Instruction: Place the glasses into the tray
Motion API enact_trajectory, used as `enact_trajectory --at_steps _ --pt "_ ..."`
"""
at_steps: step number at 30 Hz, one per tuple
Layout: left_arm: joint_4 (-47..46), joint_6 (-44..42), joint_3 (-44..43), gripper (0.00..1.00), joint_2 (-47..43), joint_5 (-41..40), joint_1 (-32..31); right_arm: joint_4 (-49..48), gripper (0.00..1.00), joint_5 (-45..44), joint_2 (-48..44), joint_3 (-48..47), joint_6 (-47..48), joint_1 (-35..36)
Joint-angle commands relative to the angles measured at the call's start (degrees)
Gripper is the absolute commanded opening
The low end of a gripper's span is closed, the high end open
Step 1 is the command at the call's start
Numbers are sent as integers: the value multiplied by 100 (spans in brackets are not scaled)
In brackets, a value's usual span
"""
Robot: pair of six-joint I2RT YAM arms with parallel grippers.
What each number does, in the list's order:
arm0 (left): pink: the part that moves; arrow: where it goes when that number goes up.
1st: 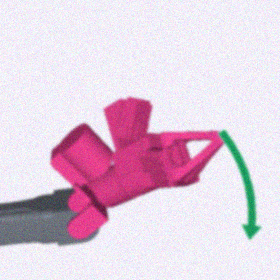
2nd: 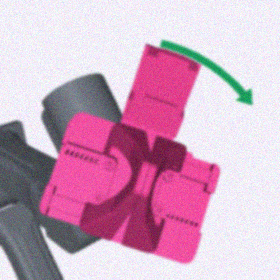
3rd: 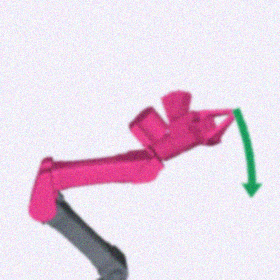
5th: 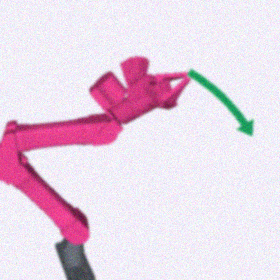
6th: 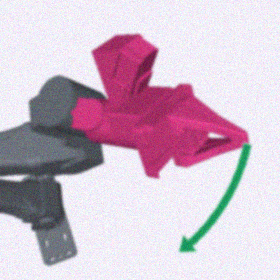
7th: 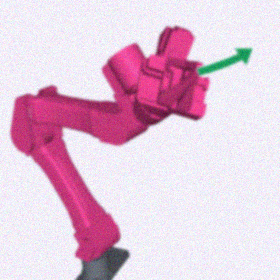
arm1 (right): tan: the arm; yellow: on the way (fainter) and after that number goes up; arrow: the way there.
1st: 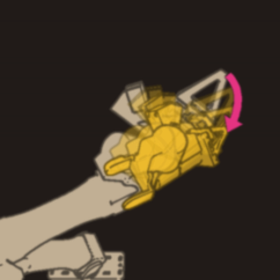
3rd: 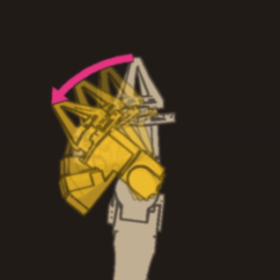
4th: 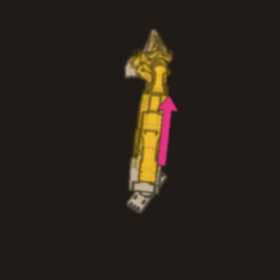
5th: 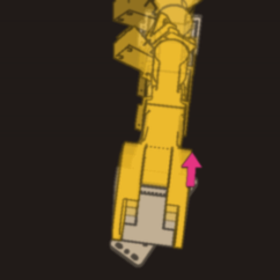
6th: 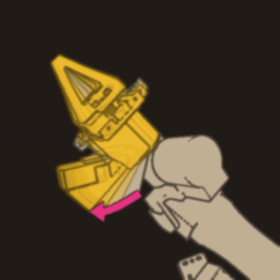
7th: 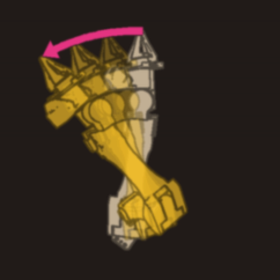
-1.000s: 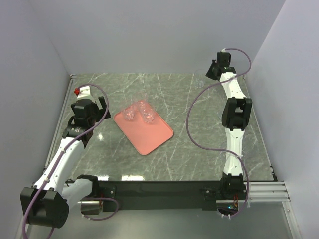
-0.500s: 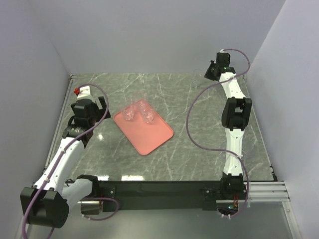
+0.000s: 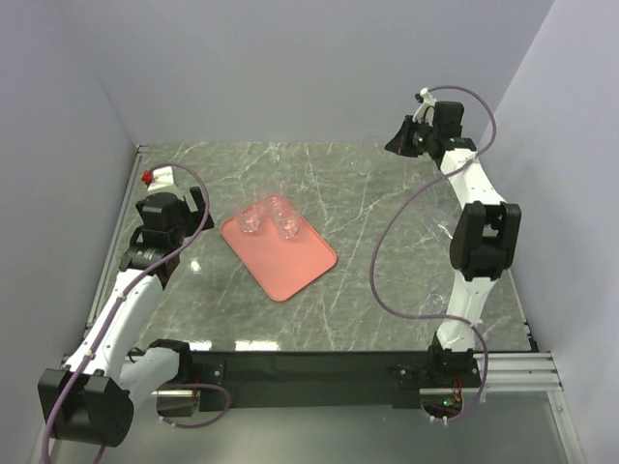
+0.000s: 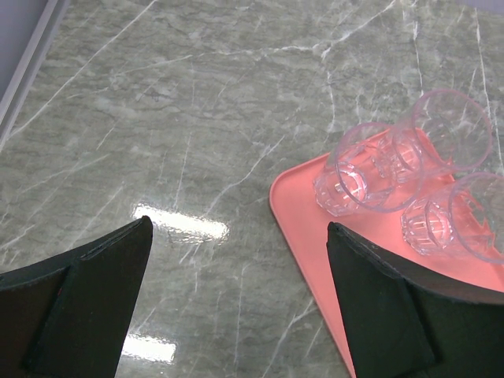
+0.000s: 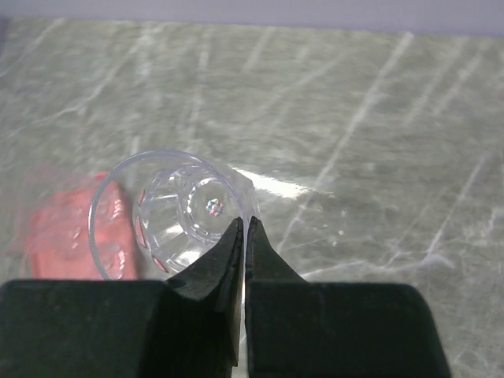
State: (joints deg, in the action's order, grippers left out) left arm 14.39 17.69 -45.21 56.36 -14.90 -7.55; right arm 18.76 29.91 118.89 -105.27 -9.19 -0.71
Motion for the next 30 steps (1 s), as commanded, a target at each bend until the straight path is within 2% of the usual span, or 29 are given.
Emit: enact_trajectory --at_steps 1,10,18,22,30 --pt "-226 -20 -49 98 -195 4 34 -576 0 831 -726 462 444 45" --pt "-244 6 -14 98 -327 4 43 -242 0 1061 -1860 1631 1463 800" --pt "-270 24 12 98 -459 -13 34 180 0 903 -2545 2282 2395 1923" --pt "-279 32 39 98 -512 -31 34 22 0 613 -2704 2678 2598 2503" --pt "-288 41 30 98 -529 -66 34 4 0 113 -2389 2556 2615 3278"
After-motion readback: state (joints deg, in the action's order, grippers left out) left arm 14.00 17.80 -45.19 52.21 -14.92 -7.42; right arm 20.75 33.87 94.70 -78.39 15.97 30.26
